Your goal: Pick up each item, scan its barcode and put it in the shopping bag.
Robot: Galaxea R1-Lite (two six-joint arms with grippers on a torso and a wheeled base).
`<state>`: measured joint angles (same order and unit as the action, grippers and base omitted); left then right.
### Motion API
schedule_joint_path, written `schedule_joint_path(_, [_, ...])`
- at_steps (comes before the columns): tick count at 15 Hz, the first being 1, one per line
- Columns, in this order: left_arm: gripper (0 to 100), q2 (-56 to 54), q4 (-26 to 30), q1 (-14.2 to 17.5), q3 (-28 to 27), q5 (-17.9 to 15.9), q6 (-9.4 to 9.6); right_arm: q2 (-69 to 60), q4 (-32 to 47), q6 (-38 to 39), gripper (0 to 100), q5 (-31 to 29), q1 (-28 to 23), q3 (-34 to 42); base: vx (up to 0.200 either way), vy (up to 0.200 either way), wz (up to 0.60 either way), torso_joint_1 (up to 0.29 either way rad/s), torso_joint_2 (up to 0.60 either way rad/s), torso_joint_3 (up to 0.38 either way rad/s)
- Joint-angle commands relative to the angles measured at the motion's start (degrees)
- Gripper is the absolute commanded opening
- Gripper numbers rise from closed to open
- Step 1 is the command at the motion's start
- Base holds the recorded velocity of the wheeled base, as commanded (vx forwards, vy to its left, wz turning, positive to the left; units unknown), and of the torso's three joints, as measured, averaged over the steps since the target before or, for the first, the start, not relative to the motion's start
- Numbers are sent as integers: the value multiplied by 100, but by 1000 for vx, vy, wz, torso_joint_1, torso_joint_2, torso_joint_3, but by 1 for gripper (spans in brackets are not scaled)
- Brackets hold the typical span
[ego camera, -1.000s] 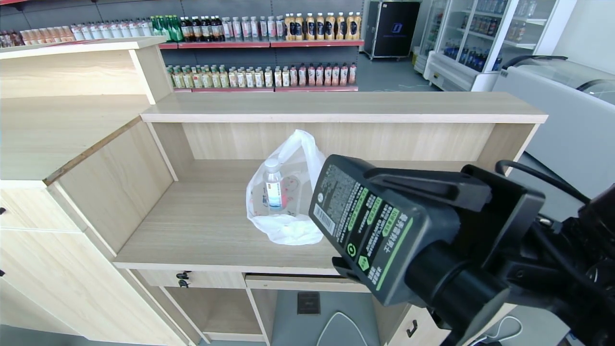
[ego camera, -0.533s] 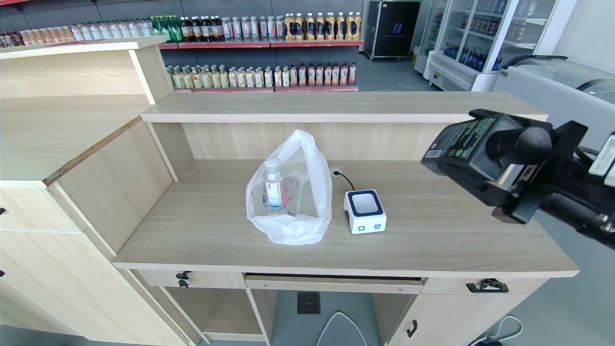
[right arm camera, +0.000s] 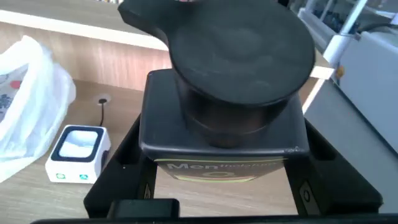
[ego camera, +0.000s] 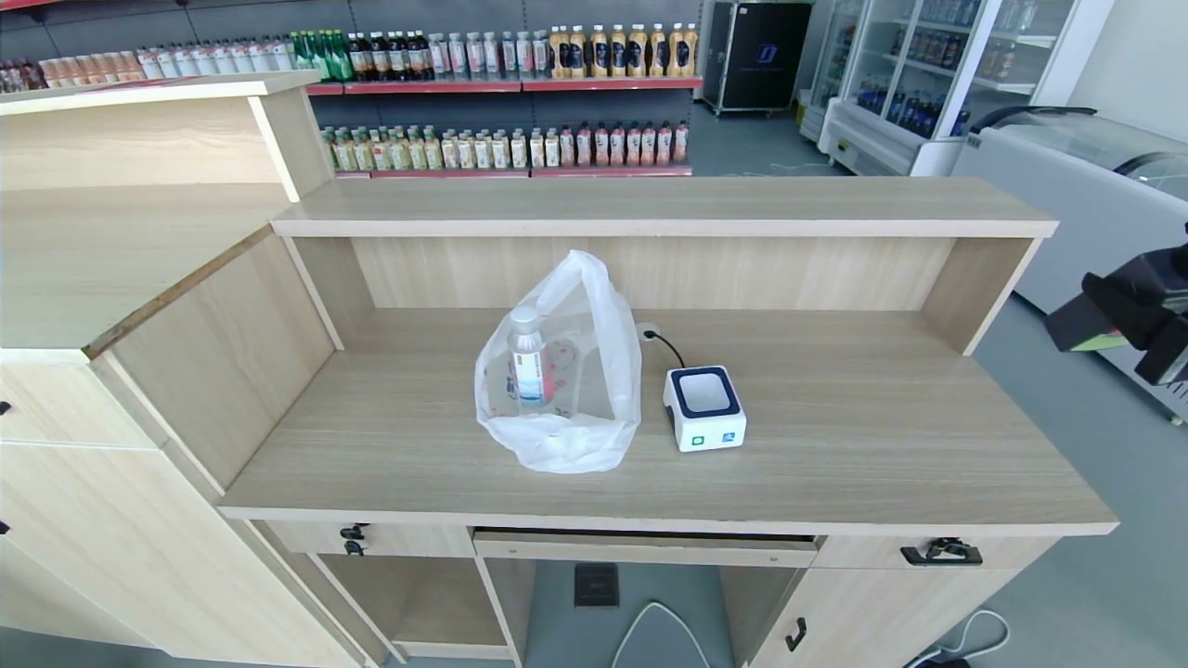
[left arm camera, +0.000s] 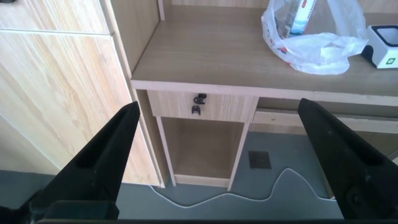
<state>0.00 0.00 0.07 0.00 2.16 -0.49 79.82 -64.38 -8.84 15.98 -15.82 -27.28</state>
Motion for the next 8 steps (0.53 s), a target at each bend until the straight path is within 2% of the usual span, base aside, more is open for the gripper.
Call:
schedule_joint_path(1, [100, 0, 0, 1, 0, 13, -4, 200, 277, 93, 0, -1282, -8, 197, 0, 0, 0, 0, 0, 0])
schedule_joint_path(3, [100, 0, 0, 1, 0, 4, -4, 218, 532, 75, 0, -1563, 71, 215, 0, 0, 0, 0, 0, 0])
schedule_joint_path(5, [100, 0, 0, 1, 0, 4, -4, 235, 743, -83, 0, -1598, 123, 267, 0, 0, 0, 0, 0, 0])
schedule_joint_path(8, [100, 0, 0, 1, 0, 4, -4, 323, 532, -171, 0, -1598, 167, 241, 0, 0, 0, 0, 0, 0])
